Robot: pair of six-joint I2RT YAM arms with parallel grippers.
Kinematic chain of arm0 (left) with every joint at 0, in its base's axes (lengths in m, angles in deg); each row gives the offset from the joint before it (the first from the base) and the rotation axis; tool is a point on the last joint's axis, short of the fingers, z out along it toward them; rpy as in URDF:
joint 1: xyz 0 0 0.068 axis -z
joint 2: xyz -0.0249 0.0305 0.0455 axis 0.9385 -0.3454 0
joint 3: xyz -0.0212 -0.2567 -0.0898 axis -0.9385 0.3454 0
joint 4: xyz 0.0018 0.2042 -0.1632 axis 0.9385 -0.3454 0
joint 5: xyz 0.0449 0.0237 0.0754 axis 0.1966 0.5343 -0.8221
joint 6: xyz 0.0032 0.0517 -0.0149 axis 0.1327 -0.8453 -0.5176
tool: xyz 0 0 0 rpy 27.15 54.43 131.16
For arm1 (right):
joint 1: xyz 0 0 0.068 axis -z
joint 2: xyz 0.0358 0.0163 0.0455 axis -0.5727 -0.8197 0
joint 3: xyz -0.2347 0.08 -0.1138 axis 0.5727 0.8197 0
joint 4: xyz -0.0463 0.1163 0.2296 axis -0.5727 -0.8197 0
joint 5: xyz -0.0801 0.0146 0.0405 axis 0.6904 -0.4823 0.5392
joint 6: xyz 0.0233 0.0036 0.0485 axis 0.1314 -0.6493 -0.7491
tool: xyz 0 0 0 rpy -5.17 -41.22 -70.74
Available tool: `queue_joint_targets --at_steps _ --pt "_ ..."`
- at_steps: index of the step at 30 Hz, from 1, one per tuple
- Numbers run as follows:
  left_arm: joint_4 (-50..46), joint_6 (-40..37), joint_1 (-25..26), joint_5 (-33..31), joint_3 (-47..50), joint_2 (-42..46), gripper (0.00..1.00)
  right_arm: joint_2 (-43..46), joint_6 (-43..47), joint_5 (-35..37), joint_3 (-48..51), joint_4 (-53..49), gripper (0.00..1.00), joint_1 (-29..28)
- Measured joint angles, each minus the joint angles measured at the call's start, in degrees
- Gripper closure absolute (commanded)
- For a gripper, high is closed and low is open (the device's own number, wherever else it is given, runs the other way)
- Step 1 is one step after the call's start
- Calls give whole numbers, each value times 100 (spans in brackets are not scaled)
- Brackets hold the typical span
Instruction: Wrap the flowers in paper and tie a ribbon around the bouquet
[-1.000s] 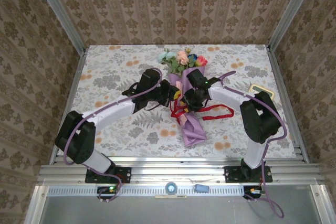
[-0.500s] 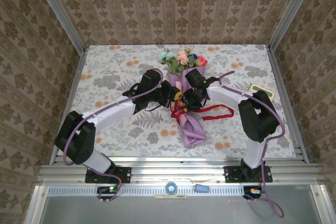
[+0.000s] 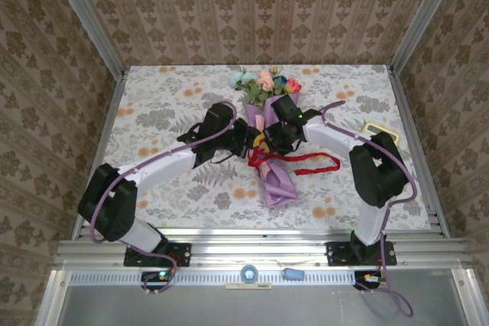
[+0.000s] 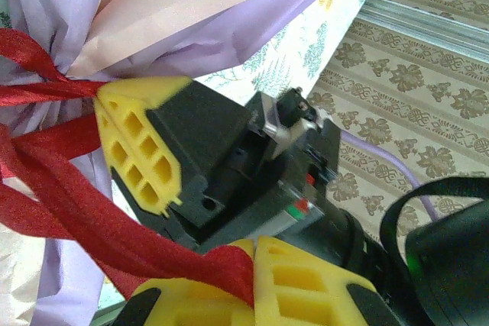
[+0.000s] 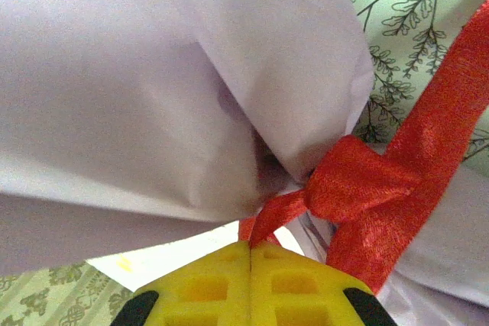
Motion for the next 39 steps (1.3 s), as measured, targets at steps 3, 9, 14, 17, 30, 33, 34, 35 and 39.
queue_joint_targets --at_steps 3,9,14,17,30,33,34,35,39 --pt "28 15 0 0 15 0 100 181 -2 0 87 39 100 17" --pt "48 17 0 -2 39 -2 100 376 -2 -68 278 96 100 55" --pt "48 39 -9 -31 173 -20 89 463 0 -201 588 120 100 59" --pt "39 66 -31 -66 262 -52 84 579 0 -256 756 151 100 59" --pt "-686 330 -50 -455 638 120 55 933 -22 -461 1016 245 100 57" --pt "-1139 417 -50 -623 662 439 49 933 -22 -476 1056 317 100 57" --pt "-1287 463 -48 -675 662 568 48 933 -24 -479 1078 341 100 57" --pt "-1475 531 -42 -758 662 719 47 933 -24 -479 1093 345 100 57" --pt "-1884 920 72 -1106 798 1333 45 933 -46 -496 1115 361 100 57"
